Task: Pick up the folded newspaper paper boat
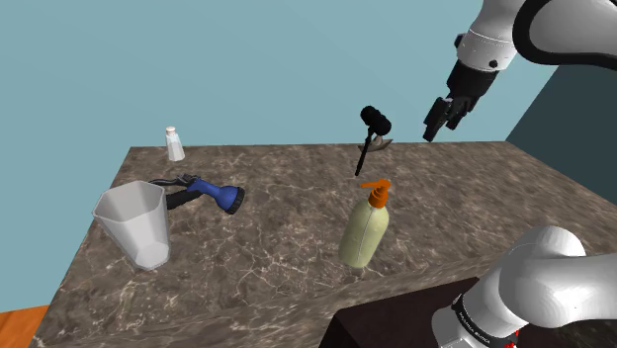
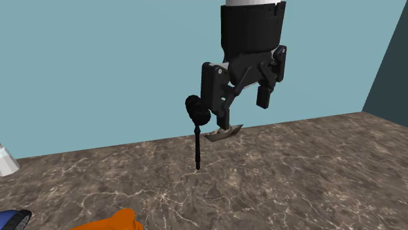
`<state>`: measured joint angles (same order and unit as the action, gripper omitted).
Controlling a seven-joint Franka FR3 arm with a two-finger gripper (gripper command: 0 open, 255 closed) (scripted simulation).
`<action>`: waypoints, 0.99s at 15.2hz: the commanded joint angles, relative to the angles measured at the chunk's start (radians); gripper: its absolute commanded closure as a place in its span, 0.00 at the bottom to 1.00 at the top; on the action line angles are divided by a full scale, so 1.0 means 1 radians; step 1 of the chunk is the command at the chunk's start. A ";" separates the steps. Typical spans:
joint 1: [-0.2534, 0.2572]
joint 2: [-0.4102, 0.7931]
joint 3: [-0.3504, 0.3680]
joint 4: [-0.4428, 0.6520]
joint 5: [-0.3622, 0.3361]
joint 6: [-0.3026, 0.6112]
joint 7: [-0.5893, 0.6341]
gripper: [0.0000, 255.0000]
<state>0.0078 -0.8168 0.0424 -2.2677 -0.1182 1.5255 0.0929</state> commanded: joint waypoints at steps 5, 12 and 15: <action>0.022 0.026 -0.112 -0.046 -0.066 0.086 -0.196 0.00; 0.068 0.154 -0.308 -0.051 -0.154 0.248 -0.533 0.00; 0.096 0.238 -0.390 -0.025 -0.170 0.317 -0.678 0.00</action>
<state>0.0920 -0.6149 -0.3193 -2.3096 -0.2843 1.8179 -0.5298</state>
